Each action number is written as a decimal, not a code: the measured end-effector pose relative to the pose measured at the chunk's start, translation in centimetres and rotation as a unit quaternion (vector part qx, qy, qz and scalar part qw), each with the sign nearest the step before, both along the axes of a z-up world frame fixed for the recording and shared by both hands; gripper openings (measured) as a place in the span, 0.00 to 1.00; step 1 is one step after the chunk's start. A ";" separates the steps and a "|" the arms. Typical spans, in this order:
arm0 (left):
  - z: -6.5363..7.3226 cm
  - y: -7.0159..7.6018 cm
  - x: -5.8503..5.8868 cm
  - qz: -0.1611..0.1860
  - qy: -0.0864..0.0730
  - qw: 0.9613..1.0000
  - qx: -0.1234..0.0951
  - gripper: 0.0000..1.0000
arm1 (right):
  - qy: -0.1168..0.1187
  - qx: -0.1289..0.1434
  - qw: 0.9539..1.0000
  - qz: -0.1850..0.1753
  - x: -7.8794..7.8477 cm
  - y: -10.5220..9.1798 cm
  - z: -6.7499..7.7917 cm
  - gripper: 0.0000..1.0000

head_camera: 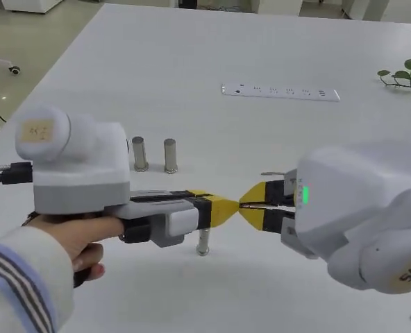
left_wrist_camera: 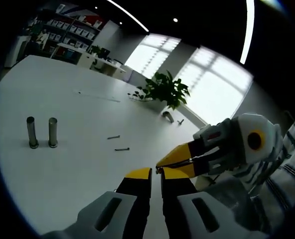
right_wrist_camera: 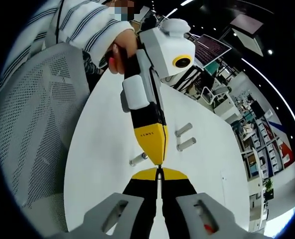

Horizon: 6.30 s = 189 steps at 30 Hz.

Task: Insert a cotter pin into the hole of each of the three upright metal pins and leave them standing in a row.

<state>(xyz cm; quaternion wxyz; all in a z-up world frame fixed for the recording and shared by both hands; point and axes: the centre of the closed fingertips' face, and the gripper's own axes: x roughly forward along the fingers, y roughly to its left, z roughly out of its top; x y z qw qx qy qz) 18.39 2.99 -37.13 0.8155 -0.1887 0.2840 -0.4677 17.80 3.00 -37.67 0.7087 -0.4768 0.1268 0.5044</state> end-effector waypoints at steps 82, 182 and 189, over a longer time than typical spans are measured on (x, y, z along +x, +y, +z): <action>-0.6 0.3 -3.7 -0.178 -0.213 0.951 0.135 0.00 | 0.167 0.096 0.981 -0.012 -2.8 0.3 -1.7 0.00; -6.3 2.1 0.5 -0.189 -0.186 0.931 0.250 0.05 | 0.257 0.035 0.965 -0.039 0.1 0.9 -7.5 0.00; -6.3 2.0 0.4 -0.186 -0.175 0.935 0.246 0.06 | 0.263 0.053 0.962 -0.037 0.2 1.9 -7.6 0.00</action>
